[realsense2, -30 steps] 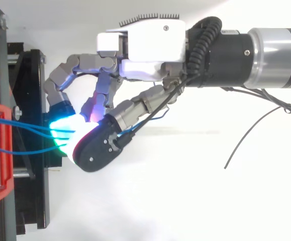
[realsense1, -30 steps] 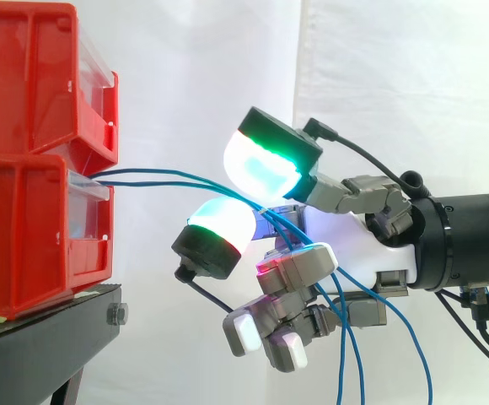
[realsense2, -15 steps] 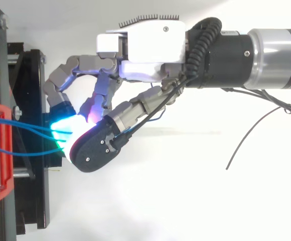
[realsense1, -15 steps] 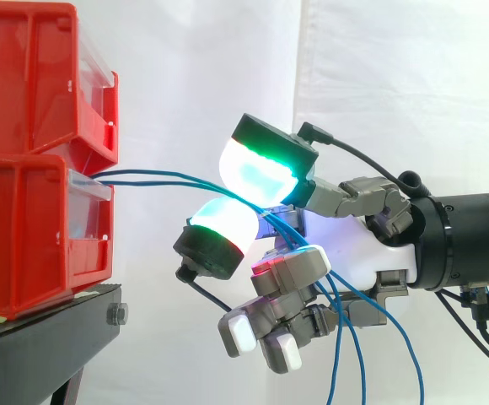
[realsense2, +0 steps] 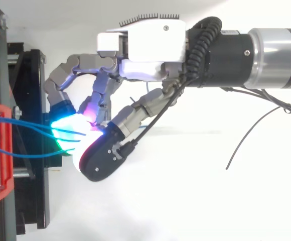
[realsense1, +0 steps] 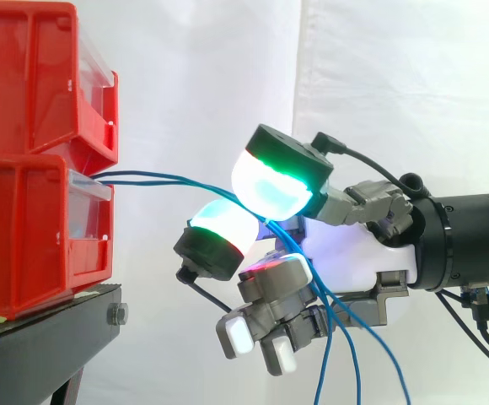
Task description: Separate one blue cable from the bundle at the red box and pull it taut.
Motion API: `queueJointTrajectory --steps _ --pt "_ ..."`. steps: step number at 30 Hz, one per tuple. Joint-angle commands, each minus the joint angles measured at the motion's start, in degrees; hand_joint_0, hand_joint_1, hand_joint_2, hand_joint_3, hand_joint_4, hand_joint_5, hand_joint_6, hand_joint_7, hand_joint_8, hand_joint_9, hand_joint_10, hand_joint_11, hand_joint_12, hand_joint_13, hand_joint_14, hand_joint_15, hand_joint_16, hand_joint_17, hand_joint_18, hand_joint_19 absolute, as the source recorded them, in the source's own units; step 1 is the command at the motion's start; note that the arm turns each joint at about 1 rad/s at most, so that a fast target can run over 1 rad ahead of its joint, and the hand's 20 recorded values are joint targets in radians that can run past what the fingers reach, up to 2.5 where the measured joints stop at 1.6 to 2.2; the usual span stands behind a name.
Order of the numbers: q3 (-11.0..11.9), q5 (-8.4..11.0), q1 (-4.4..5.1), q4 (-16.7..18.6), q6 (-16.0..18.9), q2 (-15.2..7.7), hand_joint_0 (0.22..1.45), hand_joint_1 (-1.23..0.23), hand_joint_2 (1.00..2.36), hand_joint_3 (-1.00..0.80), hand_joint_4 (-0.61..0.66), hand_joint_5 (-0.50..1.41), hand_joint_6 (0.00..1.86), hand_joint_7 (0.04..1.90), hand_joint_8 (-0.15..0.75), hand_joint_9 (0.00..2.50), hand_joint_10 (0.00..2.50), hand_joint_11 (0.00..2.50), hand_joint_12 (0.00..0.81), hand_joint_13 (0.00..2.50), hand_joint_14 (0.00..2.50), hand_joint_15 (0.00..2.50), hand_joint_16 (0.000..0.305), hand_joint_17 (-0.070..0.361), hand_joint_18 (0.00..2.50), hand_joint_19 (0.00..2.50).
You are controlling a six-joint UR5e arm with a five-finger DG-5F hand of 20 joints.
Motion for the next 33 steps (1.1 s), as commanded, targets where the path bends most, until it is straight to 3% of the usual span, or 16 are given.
queueJointTrajectory --steps 1,8,9,12,16,20,23,26,29,30,33 --pt "0.0 -0.03 0.07 0.0 0.0 0.0 0.66 -1.06 1.00 -0.50 0.01 -0.16 0.92 1.30 0.290 1.10 0.03 1.30 0.373 0.81 0.03 0.66 0.047 0.107 0.82 0.74" --pt "0.1 -0.20 -0.02 0.0 0.0 0.0 0.55 -1.02 1.00 -0.50 0.03 -0.17 0.93 1.24 0.306 1.06 0.02 1.28 0.387 0.79 0.02 0.66 0.050 0.114 0.83 0.77" --pt "0.1 -0.20 -0.02 0.0 0.0 0.0 0.47 -0.96 1.00 -0.50 0.05 -0.17 0.92 1.20 0.326 1.07 0.02 1.27 0.413 0.80 0.02 0.66 0.055 0.125 0.86 0.76" --pt "0.2 -0.47 -0.11 -0.1 -0.1 0.0 0.42 -0.85 1.00 -0.50 0.07 -0.18 0.91 1.12 0.352 1.09 0.02 1.26 0.439 0.81 0.02 0.65 0.061 0.137 0.89 0.76" --pt "0.1 -1.26 -0.19 -0.3 0.0 0.0 0.44 -0.70 1.00 -0.50 0.07 -0.18 0.91 1.05 0.354 1.12 0.02 1.25 0.440 0.83 0.02 0.66 0.060 0.135 0.89 0.77" --pt "0.2 -0.99 -0.11 -0.3 0.0 0.0 0.53 -0.60 1.00 -0.50 0.04 -0.16 0.87 1.14 0.318 1.15 0.02 1.27 0.404 0.83 0.02 0.66 0.052 0.117 0.85 0.82" --pt "0.2 -0.99 -0.11 -0.3 0.0 0.0 0.63 -0.64 1.00 -0.50 0.01 -0.15 0.87 1.22 0.304 1.16 0.03 1.28 0.383 0.83 0.03 0.67 0.048 0.109 0.83 0.84" --pt "0.1 -0.91 -0.11 -0.3 0.1 0.0 0.65 -0.78 1.02 -0.29 0.02 -0.15 0.87 1.33 0.303 1.17 0.02 1.29 0.387 0.84 0.02 0.67 0.048 0.109 0.84 0.83" --pt "0.2 -0.91 -0.11 -0.3 0.1 0.0 0.69 -0.86 1.02 -0.20 -0.04 -0.16 0.89 1.36 0.302 1.17 0.02 1.30 0.382 0.85 0.03 0.68 0.048 0.108 0.84 0.83" --pt "0.2 -0.91 -0.02 -0.3 0.1 0.0 0.72 -0.89 1.02 -0.20 -0.07 -0.16 0.90 1.42 0.305 1.17 0.03 1.30 0.382 0.86 0.02 0.67 0.048 0.107 0.84 0.82" --pt "0.3 -0.91 -0.02 -0.3 0.1 0.0 0.79 -0.94 1.02 -0.27 -0.13 -0.17 0.92 1.37 0.298 1.15 0.02 1.30 0.377 0.86 0.03 0.68 0.047 0.107 0.83 0.83"
